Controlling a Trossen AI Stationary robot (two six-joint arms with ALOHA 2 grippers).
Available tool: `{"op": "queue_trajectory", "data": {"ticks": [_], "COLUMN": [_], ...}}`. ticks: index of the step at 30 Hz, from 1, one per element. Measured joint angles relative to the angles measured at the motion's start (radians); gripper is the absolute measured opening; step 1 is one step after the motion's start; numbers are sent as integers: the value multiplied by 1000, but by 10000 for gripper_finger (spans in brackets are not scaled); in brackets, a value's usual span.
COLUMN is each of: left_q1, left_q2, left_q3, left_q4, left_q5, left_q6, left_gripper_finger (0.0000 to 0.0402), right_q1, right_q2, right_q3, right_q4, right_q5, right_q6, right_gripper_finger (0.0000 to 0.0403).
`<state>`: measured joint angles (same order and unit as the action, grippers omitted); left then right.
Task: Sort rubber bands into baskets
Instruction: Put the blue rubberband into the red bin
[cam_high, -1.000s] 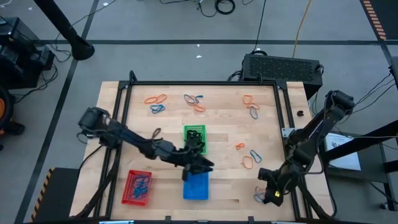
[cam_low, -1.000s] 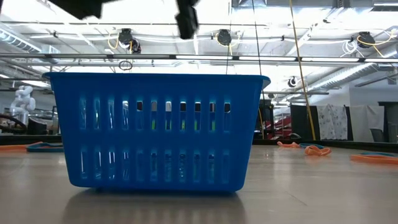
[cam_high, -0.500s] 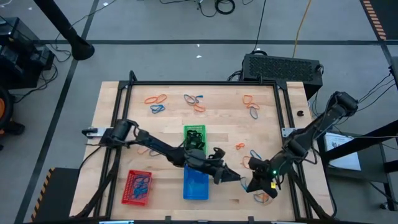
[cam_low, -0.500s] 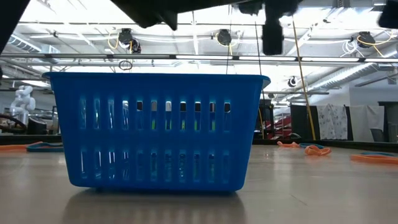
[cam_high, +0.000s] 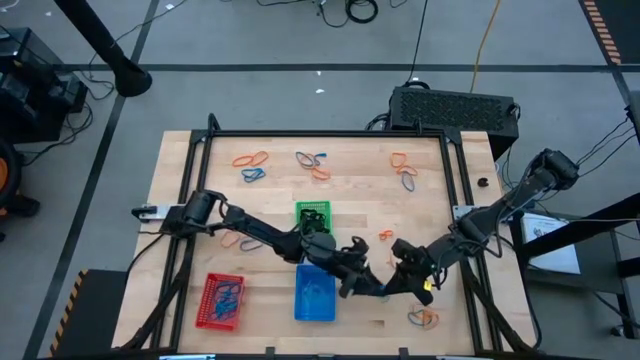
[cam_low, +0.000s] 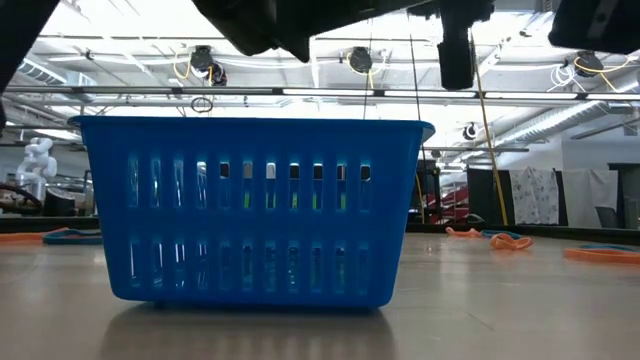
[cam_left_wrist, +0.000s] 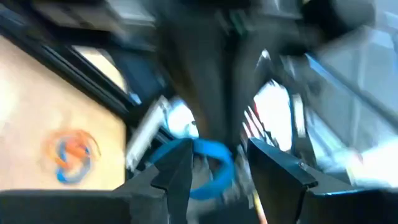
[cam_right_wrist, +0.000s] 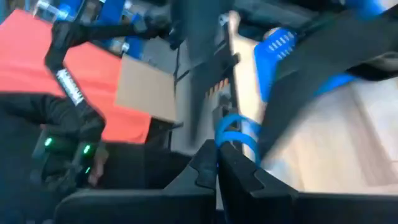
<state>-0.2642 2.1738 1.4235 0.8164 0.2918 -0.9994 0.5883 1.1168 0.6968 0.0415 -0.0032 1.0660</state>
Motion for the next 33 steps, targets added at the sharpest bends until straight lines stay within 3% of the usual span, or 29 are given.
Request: {"op": "queue_trajectory", "data": {"ticks": [7,14,21,33], "left_q1": [14,29,29,36], "left_q2": [-1,0,0,0], "left_q3": [0,-1,-1,-1], "left_q4": [47,28,30,33], "left_q5": [211,220,221,223], "left_q6": [40,39,45,43], "left_gripper_finger": [160,133,14,2], "right_q1": [-1,-1,-1,-1], "right_q2": [0,0,0,0], "right_q3": [0,0,0,0], "right_q4": [-1,1,8,6], "right_q5": [9,33,35,30], "right_q6": [56,104,105,40], "right_gripper_finger": [0,0,5,96]}}
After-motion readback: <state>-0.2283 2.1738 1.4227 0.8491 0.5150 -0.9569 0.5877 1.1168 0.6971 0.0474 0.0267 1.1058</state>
